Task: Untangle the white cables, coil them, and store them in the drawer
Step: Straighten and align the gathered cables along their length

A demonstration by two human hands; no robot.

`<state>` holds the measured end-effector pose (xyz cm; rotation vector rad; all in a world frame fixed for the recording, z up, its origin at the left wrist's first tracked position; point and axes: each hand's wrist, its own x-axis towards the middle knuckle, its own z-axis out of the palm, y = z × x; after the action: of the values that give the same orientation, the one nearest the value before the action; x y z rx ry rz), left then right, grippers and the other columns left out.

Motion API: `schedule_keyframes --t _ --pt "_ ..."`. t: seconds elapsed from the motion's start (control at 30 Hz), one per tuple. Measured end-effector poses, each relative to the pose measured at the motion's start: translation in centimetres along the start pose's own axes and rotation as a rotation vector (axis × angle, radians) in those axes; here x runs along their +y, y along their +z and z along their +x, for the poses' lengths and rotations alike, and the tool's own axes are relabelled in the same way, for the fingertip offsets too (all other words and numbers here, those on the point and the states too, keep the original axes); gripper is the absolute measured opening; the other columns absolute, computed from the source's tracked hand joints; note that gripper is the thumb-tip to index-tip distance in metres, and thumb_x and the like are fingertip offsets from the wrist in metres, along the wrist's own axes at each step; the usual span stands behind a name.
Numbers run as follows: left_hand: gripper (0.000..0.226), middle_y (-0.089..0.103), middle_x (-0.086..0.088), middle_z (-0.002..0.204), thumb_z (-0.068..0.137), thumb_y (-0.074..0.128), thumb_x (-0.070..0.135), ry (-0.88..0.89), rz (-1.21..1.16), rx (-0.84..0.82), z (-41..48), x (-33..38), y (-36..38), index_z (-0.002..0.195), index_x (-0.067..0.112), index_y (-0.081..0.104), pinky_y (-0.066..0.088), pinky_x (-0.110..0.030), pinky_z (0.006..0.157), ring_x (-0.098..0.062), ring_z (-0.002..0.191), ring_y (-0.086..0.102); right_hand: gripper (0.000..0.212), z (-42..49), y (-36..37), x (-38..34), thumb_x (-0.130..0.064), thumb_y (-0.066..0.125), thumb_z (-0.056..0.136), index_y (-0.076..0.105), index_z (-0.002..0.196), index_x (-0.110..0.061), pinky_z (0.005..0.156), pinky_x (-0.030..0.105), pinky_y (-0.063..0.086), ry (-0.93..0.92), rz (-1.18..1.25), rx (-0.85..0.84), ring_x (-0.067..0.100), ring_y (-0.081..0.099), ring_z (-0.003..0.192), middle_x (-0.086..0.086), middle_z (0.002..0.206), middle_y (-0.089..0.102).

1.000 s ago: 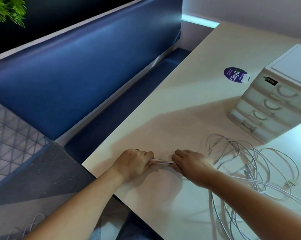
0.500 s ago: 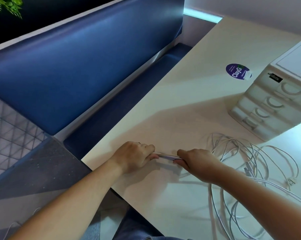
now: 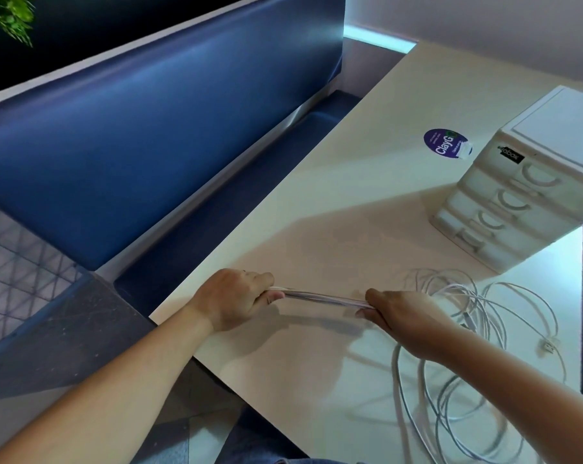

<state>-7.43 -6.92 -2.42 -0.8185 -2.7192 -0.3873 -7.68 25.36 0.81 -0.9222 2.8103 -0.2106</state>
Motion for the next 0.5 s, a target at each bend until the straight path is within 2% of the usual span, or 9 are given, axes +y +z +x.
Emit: schedule_keyframes --t 0.1,0.17,0.23,0.3,0.37,0.4,0.5 --pt "0.064 0.049 0.009 0.056 0.094 0.013 0.070 -0.063 -0.010 -0.076 -0.3 -0.1 -0.2 0.073 0.021 0.048 0.031 -0.026 0.046 -0.017 0.048 0.042 0.060 -0.2 0.2 1.0 -0.072 -0.006 0.078 0.032 0.081 -0.026 0.059 0.036 0.038 0.003 -0.035 0.065 0.032 0.060 0.072 0.003 0.073 0.062" --pt "0.066 0.047 0.011 0.060 0.090 0.010 0.074 -0.097 -0.004 -0.111 -0.4 -0.2 -0.4 0.075 0.022 0.047 0.030 -0.028 0.048 -0.019 0.052 0.048 0.066 -0.2 0.3 0.9 -0.073 -0.011 0.077 0.034 0.084 -0.026 0.055 0.033 0.033 0.035 -0.090 0.072 0.029 0.061 0.071 0.002 0.075 0.063" --pt "0.062 0.045 0.012 0.059 0.093 0.013 0.071 -0.087 0.024 -0.101 -0.3 -0.4 -0.4 0.074 0.022 0.046 0.027 -0.026 0.047 -0.018 0.049 0.041 0.055 0.0 0.1 0.9 -0.065 0.005 0.089 0.040 0.091 -0.023 0.054 0.032 0.032 0.070 -0.076 0.053 0.028 0.061 0.073 0.000 0.078 0.062" --pt "0.063 0.037 0.013 0.057 0.094 0.013 0.070 -0.096 0.039 -0.129 -0.4 -0.7 -0.8 0.074 0.021 0.046 0.026 -0.027 0.047 -0.016 0.049 0.035 0.043 0.1 -0.2 1.4 -0.055 0.024 0.096 0.046 0.089 -0.019 0.052 0.032 0.037 0.029 -0.139 0.079 0.029 0.060 0.065 0.000 0.070 0.060" --pt "0.067 0.031 0.013 0.055 0.088 0.004 0.076 -0.122 0.026 -0.181 -0.3 -0.8 -1.3 0.076 0.022 0.042 0.029 -0.029 0.051 -0.017 0.053 0.037 0.043 0.0 0.0 2.4 -0.054 0.025 0.095 0.045 0.078 -0.019 0.046 0.031 0.039 0.033 -0.210 0.102 0.028 0.057 0.051 0.000 0.056 0.056" --pt "0.069 0.031 0.013 0.056 0.085 0.000 0.078 -0.142 0.013 -0.211 -0.1 -0.6 -1.7 0.077 0.022 0.040 0.030 -0.030 0.053 -0.017 0.055 0.038 0.045 -0.1 0.0 2.8 -0.056 0.022 0.094 0.044 0.077 -0.020 0.044 0.030 0.037 0.057 -0.216 0.101 0.028 0.057 0.050 0.000 0.055 0.055" --pt "0.060 0.037 0.011 0.062 0.085 0.007 0.074 -0.198 0.001 -0.276 0.7 -0.3 -2.4 0.079 0.022 0.038 0.028 -0.031 0.055 -0.019 0.060 0.043 0.048 0.0 -0.2 2.7 -0.064 0.010 0.087 0.038 0.083 -0.025 0.052 0.031 0.032 0.160 -0.159 0.114 0.028 0.061 0.071 0.000 0.073 0.061"
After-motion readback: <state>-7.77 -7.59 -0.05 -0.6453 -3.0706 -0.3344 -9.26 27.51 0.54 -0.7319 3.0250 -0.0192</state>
